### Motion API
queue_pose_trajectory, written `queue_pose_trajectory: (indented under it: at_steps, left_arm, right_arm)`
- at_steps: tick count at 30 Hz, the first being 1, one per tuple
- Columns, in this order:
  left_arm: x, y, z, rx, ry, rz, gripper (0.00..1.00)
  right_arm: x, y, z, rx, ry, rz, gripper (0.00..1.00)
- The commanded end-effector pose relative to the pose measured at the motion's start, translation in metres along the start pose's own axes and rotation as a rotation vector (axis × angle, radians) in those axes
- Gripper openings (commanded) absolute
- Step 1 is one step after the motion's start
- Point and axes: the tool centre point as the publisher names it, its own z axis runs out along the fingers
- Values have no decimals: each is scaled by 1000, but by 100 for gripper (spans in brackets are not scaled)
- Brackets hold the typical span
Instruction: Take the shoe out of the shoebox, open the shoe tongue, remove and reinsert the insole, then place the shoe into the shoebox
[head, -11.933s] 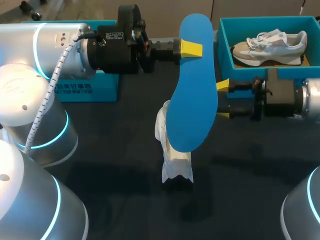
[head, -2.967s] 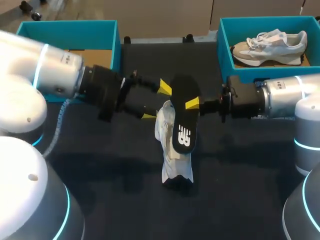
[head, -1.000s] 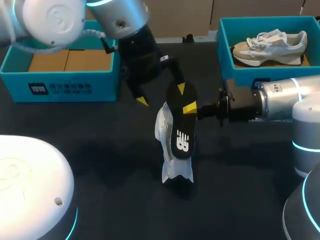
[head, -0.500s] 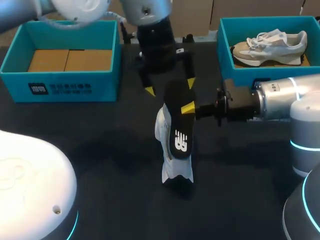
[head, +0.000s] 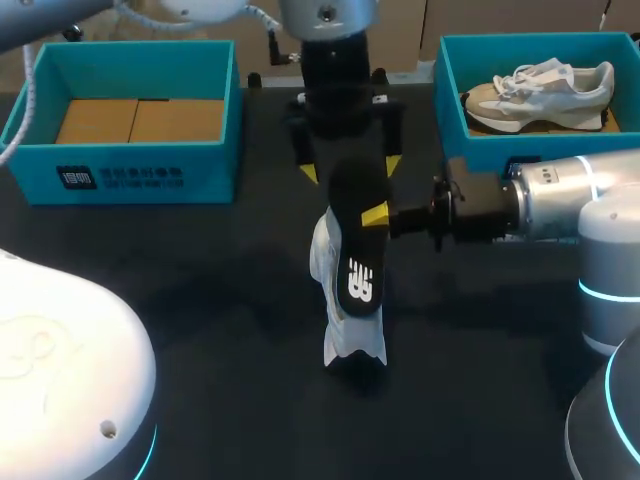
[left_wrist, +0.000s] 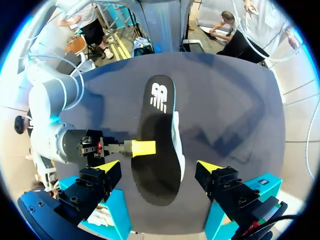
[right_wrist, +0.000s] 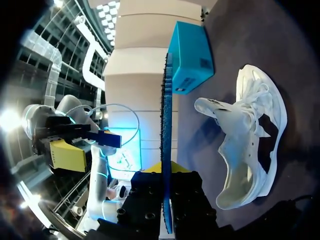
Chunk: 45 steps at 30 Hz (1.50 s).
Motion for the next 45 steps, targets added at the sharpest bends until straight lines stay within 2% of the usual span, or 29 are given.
queue_pose_trajectory:
  at_steps: [1, 20, 37, 45]
  left_arm:
    - [-6, -2, -3, -14, 30, 14, 100]
    - [-11, -5, 1, -8, 37, 55, 100]
    - [-3, -7, 6, -9, 27, 40, 100]
    - [10, -8, 5, -24, -217, -9, 100]
  right_arm:
    - [0, 4, 3, 1, 1, -2, 0]
    - [-1, 7, 3, 10, 4, -2, 0]
    - [0, 7, 5, 13, 2, -2, 0]
    - [0, 5, -2, -2, -3, -2, 0]
